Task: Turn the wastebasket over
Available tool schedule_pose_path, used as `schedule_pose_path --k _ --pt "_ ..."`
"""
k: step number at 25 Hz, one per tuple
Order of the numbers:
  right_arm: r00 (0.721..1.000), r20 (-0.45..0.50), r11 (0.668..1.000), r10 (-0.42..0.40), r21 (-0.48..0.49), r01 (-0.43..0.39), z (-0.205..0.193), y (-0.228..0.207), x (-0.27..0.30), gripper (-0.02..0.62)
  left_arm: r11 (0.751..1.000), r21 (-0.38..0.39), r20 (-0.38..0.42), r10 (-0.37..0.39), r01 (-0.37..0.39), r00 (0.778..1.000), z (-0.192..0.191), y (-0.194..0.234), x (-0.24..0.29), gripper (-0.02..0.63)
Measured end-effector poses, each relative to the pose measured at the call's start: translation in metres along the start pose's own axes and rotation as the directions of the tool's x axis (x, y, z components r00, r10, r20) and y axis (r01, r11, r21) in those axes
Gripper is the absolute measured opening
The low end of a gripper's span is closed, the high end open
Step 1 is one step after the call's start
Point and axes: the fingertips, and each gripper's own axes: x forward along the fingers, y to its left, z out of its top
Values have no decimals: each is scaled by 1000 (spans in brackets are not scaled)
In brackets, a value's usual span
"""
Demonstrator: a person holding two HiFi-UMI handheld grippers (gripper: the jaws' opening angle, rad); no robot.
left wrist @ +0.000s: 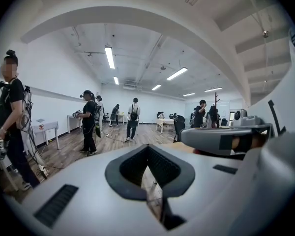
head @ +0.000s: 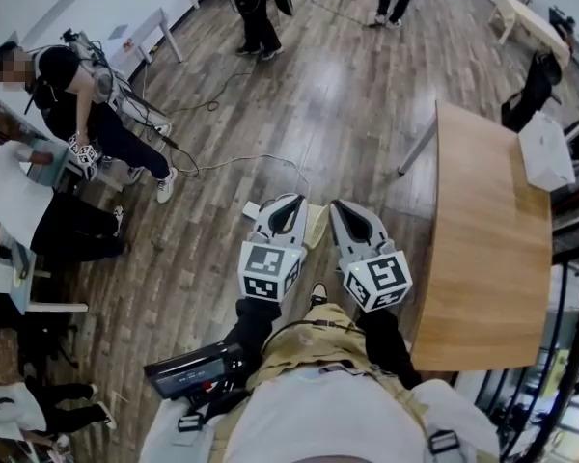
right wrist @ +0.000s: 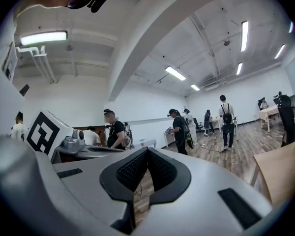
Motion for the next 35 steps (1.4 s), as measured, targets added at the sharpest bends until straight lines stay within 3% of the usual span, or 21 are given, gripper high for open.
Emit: schedule_pose_path --k 10,18,22,29,35 --pt "1000 -7 999 20 40 -20 6 -50 41 20 999 14 -34 29 -29 999 10 17 57 2" --pt "1000 13 998 -9 65 8 21 -76 42 20 997 67 -22 -48 49 999 33 -6 93 2" --pt "1000 -16 995 -21 93 23 8 -78 51 21 995 87 -72 -44 50 996 16 2 92 2" --pt "997 -72 995 -6 103 13 -8 -62 69 21 999 7 -105 36 -36 994 -4 45 75 2" --pt "978 -208 993 -20 106 43 -40 -62 97 21 991 -103 -182 67 -87 981 -39 85 72 2"
